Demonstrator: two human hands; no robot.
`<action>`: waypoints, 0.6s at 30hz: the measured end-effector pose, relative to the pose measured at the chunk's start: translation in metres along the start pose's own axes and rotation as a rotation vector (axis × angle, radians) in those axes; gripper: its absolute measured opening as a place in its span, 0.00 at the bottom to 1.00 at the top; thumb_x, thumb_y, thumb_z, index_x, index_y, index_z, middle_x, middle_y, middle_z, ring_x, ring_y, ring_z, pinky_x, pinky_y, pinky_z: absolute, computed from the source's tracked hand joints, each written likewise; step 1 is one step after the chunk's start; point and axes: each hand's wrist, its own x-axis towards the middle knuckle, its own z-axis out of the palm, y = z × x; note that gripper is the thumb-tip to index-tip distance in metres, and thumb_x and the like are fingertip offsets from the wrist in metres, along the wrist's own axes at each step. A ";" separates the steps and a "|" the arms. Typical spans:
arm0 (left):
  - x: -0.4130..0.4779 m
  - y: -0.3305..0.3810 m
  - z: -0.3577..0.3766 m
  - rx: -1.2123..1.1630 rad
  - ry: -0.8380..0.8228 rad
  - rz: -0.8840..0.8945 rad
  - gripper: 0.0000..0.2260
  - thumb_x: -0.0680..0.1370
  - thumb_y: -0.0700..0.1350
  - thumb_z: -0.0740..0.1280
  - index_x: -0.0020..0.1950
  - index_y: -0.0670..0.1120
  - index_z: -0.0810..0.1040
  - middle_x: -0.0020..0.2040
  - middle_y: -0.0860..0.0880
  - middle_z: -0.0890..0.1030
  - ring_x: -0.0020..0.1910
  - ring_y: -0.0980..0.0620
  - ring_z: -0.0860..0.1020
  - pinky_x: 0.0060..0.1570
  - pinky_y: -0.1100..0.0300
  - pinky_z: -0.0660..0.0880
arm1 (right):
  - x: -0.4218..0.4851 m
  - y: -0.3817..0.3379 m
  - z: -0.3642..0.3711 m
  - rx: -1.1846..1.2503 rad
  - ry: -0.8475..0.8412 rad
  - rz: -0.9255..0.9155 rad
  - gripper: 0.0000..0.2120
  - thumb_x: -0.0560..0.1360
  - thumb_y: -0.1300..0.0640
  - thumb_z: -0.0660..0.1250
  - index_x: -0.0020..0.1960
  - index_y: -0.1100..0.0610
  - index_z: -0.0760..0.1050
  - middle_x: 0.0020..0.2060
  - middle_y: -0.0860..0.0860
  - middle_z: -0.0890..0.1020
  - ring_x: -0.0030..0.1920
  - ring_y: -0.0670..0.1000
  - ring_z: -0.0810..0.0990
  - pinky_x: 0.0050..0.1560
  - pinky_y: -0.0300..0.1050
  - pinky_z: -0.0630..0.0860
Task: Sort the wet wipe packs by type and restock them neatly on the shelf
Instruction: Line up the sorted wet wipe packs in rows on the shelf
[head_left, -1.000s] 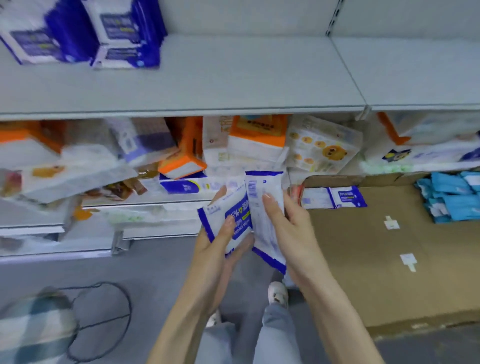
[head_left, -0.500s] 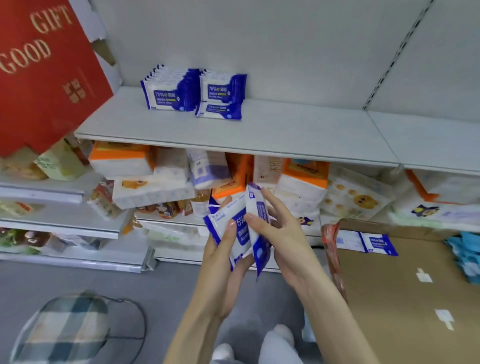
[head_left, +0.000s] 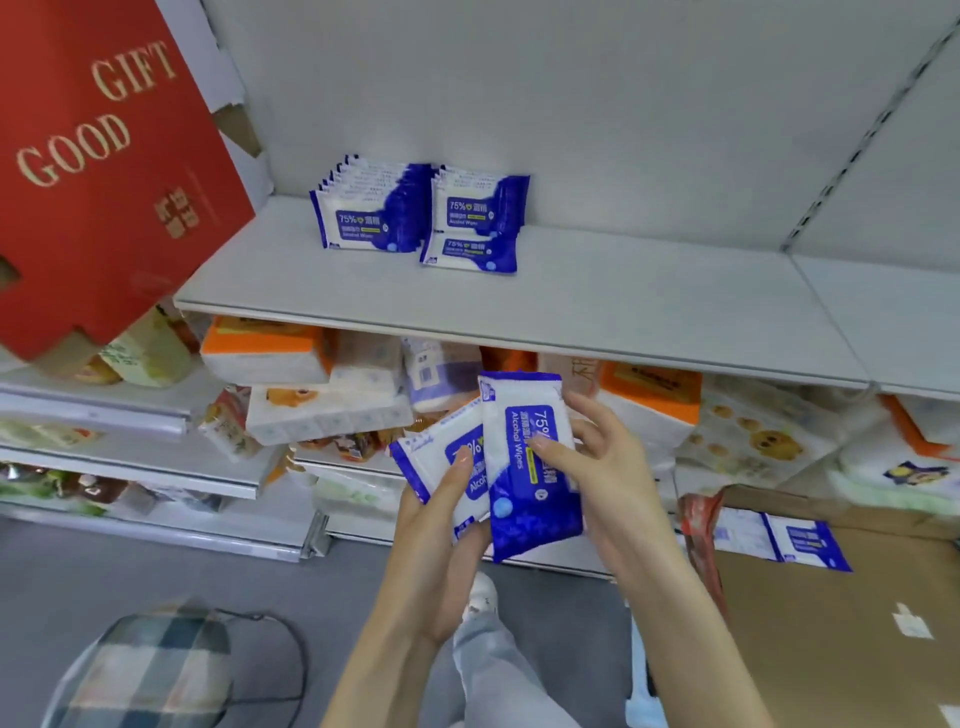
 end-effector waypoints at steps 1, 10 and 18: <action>0.009 0.006 0.001 0.023 0.007 0.023 0.10 0.75 0.42 0.65 0.56 0.48 0.77 0.46 0.47 0.85 0.43 0.51 0.84 0.36 0.56 0.82 | 0.011 -0.004 0.000 -0.019 -0.032 -0.019 0.20 0.70 0.66 0.73 0.57 0.50 0.75 0.49 0.50 0.85 0.48 0.52 0.84 0.44 0.52 0.82; 0.117 0.064 0.023 0.317 -0.031 0.138 0.17 0.70 0.41 0.69 0.59 0.45 0.77 0.49 0.44 0.85 0.47 0.46 0.84 0.43 0.54 0.82 | 0.134 -0.053 0.028 -0.630 -0.443 -0.314 0.20 0.74 0.61 0.70 0.56 0.38 0.75 0.51 0.41 0.78 0.53 0.41 0.78 0.45 0.34 0.77; 0.192 0.093 -0.006 0.226 0.229 0.137 0.17 0.66 0.42 0.72 0.53 0.46 0.77 0.44 0.45 0.85 0.42 0.47 0.84 0.40 0.50 0.82 | 0.227 -0.047 0.067 -0.564 -0.221 -0.379 0.13 0.72 0.57 0.73 0.48 0.40 0.76 0.50 0.40 0.79 0.50 0.42 0.78 0.45 0.28 0.73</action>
